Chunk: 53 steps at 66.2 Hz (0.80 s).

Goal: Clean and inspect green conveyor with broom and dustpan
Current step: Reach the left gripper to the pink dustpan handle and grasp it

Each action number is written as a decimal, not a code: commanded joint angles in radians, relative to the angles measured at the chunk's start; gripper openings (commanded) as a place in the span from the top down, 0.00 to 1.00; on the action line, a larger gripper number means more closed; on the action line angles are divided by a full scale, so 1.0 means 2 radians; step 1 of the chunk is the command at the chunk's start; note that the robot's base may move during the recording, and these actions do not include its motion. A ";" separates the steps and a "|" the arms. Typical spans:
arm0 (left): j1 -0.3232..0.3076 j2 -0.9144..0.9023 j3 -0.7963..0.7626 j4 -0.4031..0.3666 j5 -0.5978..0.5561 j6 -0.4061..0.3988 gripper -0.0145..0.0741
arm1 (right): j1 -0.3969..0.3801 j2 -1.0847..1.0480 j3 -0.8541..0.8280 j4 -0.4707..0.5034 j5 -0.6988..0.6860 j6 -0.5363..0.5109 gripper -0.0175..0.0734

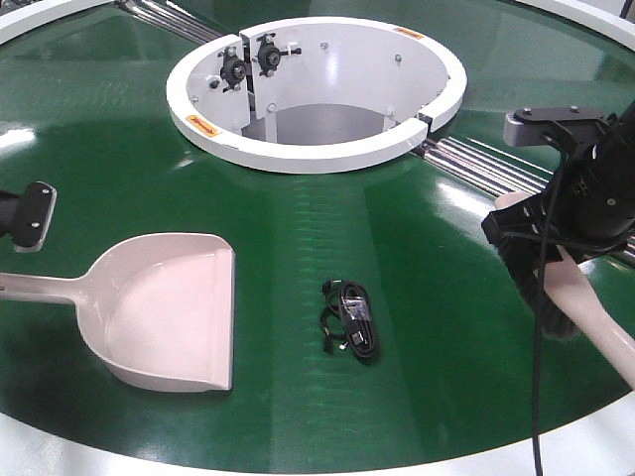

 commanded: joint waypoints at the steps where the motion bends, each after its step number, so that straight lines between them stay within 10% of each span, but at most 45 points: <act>1: 0.001 -0.004 -0.033 0.004 0.016 -0.017 0.18 | 0.000 -0.021 -0.012 0.000 0.024 0.000 0.81; 53: 0.007 0.054 -0.049 0.005 0.004 -0.018 0.25 | 0.000 -0.021 -0.012 0.000 0.024 0.000 0.81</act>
